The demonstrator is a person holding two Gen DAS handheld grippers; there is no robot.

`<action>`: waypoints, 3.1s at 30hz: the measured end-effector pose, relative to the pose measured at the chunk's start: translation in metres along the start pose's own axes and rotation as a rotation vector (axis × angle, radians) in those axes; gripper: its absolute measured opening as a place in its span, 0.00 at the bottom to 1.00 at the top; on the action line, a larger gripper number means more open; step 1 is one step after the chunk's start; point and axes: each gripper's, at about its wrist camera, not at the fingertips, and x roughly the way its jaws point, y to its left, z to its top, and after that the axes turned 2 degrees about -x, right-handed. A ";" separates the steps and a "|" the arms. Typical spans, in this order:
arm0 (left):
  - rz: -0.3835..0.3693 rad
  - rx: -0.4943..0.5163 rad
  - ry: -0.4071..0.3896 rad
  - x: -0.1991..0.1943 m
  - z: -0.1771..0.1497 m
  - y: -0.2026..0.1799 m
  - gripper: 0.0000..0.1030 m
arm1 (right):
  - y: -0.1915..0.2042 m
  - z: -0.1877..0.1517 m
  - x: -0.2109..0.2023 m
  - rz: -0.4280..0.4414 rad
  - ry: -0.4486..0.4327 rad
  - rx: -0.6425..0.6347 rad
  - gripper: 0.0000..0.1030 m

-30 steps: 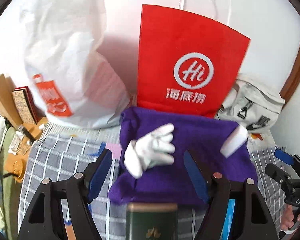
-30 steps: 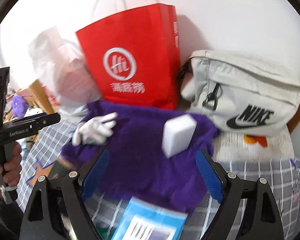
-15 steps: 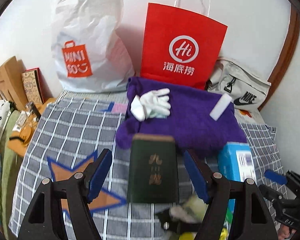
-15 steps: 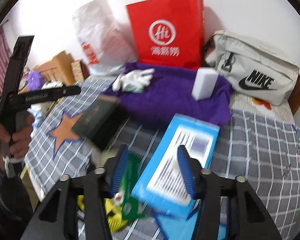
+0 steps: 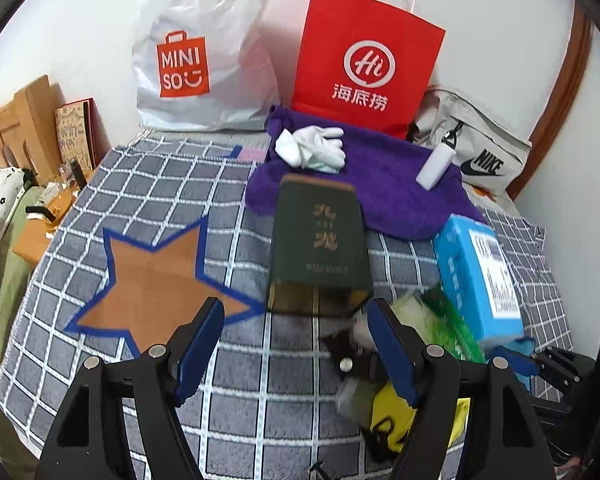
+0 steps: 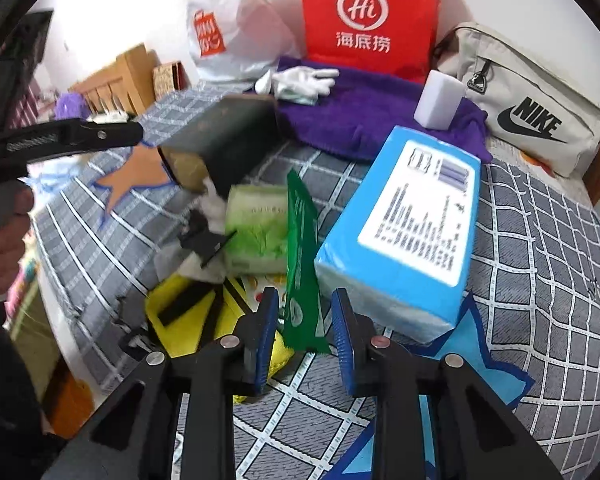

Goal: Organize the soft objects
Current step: 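Move both open tools back toward the items on the bed, then grasp the green snack packet with the right tool while the left tool grasps the thin black strap, then carry packet and strap onto the purple towel and open both tools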

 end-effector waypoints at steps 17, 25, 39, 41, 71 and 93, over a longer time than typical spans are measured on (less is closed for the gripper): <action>-0.028 0.134 0.057 0.019 -0.038 -0.022 0.70 | -0.004 -0.016 -0.008 -0.020 -0.067 0.025 0.05; 0.011 0.235 0.081 0.034 -0.058 -0.031 0.70 | -0.007 -0.037 -0.039 0.000 -0.093 0.032 0.05; -0.010 0.411 0.086 0.060 -0.058 -0.061 0.69 | -0.025 -0.067 -0.023 0.001 -0.025 0.046 0.10; -0.010 0.426 0.077 0.062 -0.056 -0.066 0.59 | -0.024 -0.064 -0.019 0.013 -0.028 0.042 0.10; -0.097 0.212 0.032 0.025 -0.050 -0.024 0.08 | -0.020 -0.060 -0.026 0.012 -0.091 0.087 0.08; -0.016 0.111 0.107 0.046 -0.049 0.011 0.08 | -0.023 -0.065 -0.027 -0.006 -0.066 0.087 0.08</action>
